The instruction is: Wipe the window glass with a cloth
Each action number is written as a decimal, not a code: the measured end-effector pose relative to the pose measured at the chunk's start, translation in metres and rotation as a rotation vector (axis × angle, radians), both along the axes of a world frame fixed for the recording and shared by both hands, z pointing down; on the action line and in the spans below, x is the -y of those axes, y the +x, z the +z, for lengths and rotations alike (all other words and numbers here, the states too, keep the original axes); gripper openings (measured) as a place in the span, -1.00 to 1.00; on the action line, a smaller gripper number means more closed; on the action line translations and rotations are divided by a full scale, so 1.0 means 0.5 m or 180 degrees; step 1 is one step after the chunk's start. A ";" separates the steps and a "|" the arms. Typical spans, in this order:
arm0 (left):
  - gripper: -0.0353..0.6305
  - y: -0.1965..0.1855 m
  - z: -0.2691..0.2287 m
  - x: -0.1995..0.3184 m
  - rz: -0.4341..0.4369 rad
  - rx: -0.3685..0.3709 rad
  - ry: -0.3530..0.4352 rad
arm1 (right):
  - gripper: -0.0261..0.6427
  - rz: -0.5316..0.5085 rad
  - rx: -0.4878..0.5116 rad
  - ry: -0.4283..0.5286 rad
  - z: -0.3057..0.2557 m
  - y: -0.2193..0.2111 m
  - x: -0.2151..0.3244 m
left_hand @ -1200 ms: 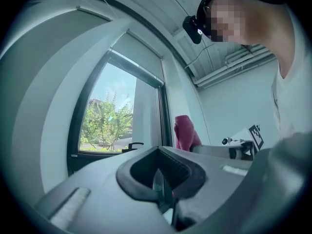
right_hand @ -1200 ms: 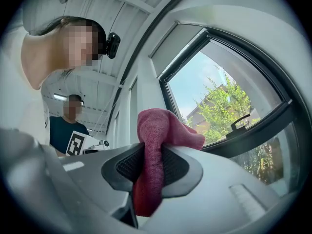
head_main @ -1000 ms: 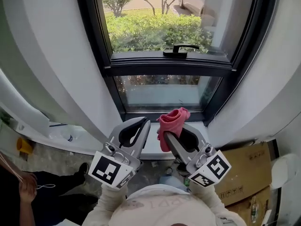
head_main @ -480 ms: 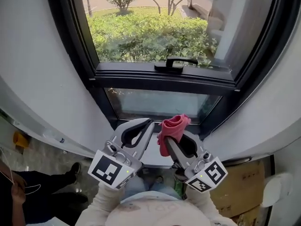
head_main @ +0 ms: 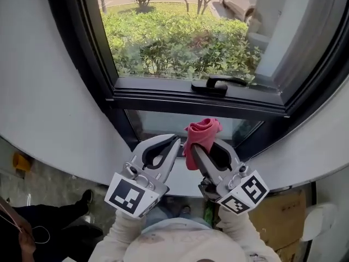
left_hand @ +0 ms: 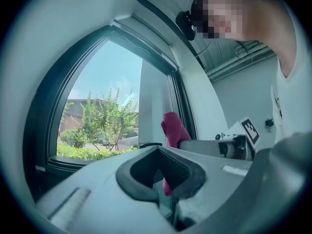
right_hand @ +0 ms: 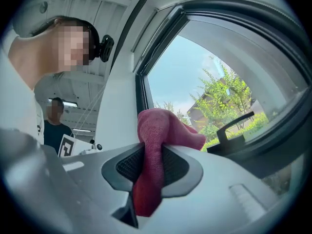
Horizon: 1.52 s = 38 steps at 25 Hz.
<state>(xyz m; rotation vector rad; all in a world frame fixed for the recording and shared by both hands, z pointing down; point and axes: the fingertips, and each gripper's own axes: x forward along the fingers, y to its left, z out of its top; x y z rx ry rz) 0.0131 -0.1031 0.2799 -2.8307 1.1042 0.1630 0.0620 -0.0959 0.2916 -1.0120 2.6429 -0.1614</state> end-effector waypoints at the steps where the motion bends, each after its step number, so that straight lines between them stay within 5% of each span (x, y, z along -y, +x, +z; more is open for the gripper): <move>1: -0.89 -0.014 -0.003 0.011 -0.0015 -0.0013 0.0000 | -0.60 -0.0003 -0.0051 0.0062 -0.023 -0.016 0.023; 11: -0.89 -0.133 -0.035 0.075 0.0052 -0.0174 0.0158 | -0.63 0.0164 -0.0607 0.0763 -0.293 -0.210 0.246; 20: -0.89 -0.211 -0.034 0.100 0.0128 -0.0362 0.0135 | -0.63 0.0411 -0.0800 0.0898 -0.477 -0.368 0.414; 26: -0.89 -0.209 -0.036 0.085 0.0185 -0.0364 0.0093 | -0.65 0.0435 -0.0693 0.0435 -0.443 -0.365 0.470; 38: -0.89 -0.210 -0.019 0.114 0.0358 -0.0477 0.0023 | -0.63 0.0775 -0.0901 0.0613 -0.432 -0.301 0.478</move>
